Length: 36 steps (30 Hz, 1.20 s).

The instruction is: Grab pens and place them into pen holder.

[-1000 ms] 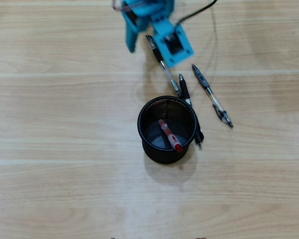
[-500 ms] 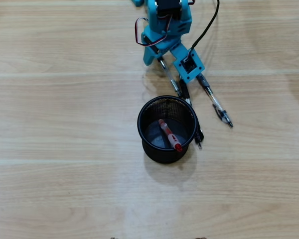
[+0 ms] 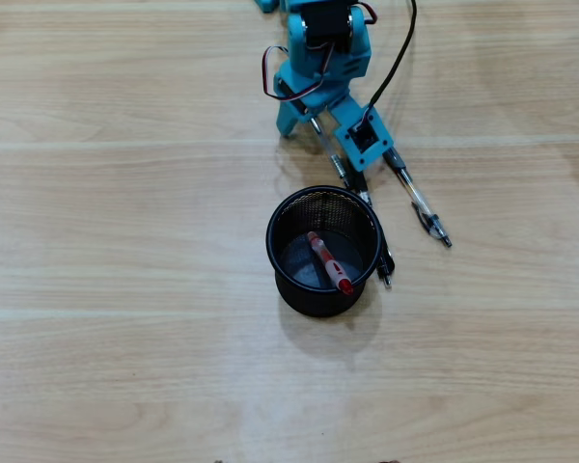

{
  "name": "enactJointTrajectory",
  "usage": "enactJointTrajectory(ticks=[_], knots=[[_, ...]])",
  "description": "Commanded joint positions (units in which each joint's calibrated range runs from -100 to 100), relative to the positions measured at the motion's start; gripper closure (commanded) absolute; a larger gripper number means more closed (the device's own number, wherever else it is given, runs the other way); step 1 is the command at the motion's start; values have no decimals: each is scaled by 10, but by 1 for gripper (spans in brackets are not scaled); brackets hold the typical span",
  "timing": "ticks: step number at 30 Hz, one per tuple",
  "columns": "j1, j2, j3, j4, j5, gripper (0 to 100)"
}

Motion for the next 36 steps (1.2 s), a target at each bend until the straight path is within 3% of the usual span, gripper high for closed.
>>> enactJointTrajectory(ticks=[1,7,14,20,25,30,36], knots=[[9,16,24,-69,2,84],[29,8,65,-139,1,98],[76,-93,46,-61,-24,98],[130,-240,-106,61,-24,98],[141,-285,-289,64,-33,98],[102,-258,-368,-22,-103,98],[4,-173,-331,-253,-159,98]])
